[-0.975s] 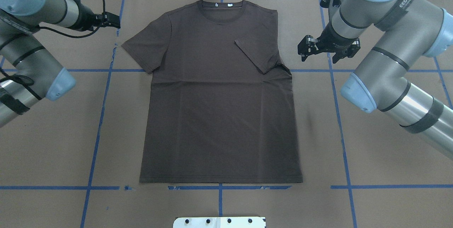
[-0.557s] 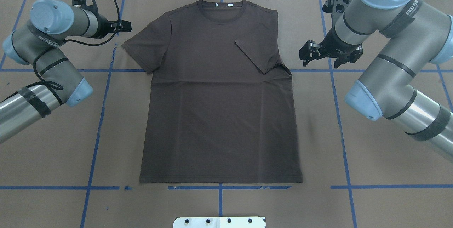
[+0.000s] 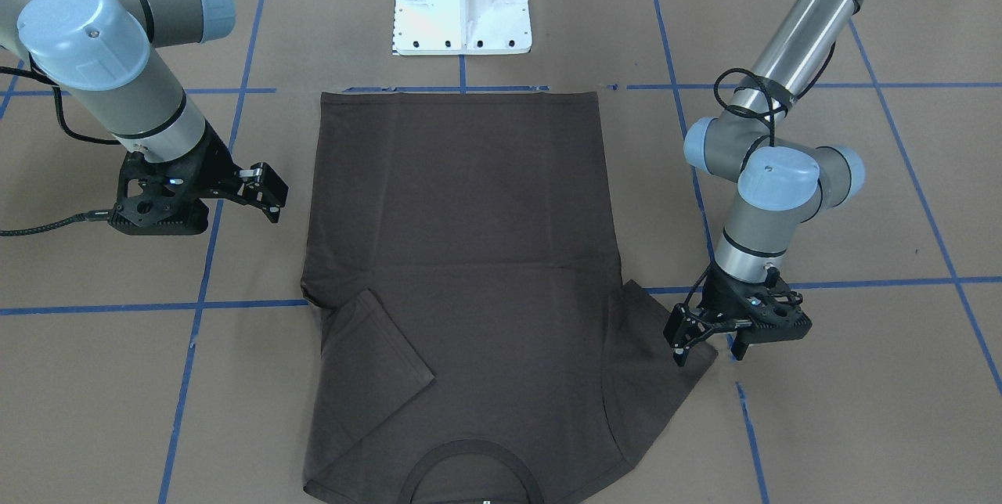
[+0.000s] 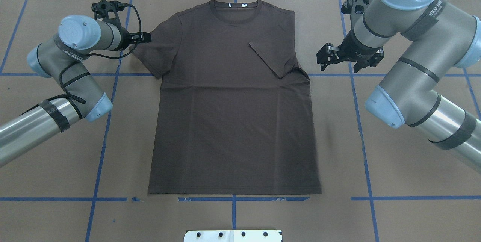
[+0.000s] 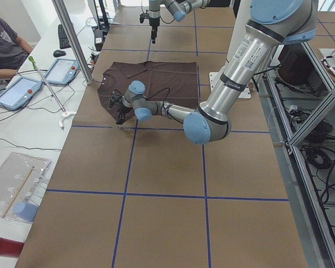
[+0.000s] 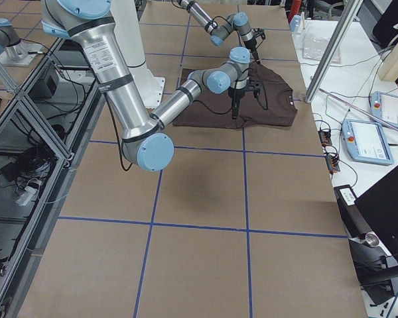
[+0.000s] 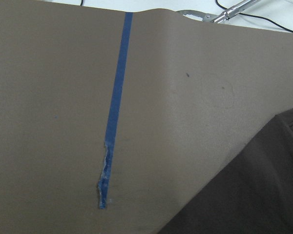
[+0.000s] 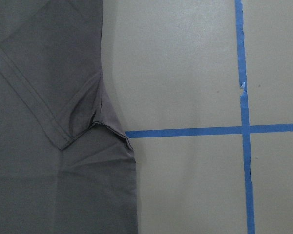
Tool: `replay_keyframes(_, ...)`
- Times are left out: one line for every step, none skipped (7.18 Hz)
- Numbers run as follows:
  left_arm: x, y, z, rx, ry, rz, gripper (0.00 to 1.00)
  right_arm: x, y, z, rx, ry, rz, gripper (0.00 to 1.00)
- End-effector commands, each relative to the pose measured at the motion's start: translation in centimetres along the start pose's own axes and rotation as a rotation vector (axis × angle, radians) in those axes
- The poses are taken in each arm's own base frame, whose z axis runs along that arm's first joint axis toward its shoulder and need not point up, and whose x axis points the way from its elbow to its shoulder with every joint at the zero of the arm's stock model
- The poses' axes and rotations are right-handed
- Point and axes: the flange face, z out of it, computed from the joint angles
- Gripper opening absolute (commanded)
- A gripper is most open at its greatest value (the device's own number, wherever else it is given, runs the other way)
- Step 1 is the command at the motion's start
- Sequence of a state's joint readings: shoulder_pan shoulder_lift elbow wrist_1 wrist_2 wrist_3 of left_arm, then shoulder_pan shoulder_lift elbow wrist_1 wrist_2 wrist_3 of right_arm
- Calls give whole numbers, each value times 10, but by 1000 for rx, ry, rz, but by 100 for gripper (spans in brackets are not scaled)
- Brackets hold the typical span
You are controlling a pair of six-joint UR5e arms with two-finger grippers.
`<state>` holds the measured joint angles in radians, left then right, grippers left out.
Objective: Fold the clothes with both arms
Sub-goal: 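Release the folded sleeve and raise the right gripper while the left arm moves in, then position the left gripper beside the sleeve nearest it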
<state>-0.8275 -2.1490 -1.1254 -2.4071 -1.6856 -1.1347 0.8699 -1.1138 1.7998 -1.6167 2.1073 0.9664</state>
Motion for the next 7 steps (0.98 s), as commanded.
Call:
replay_keyframes(-1,3,3,-2,-4,1,98,0,0,1,0,2,1,100)
replay_keyframes(-3,4,4,-4,-8,4,98,0,0,1,0,2,1,100)
replay_keyframes(-4,4,4,-1,-11,4,97,0,0,1,0,2,1,100)
replay_keyframes(-6,5,5,-2,-14,3,95,1,-1,1,-1,3,2,100)
replay_keyframes(-6,5,5,-2,-14,3,93,0,-1,0,1,1,0,100)
replay_keyframes(-6,5,5,-3,-13,5,92,0,-1,0,1,1,0,100)
replay_keyframes(-6,6,5,-4,-13,4,85,0,0,1,0,2,1,100)
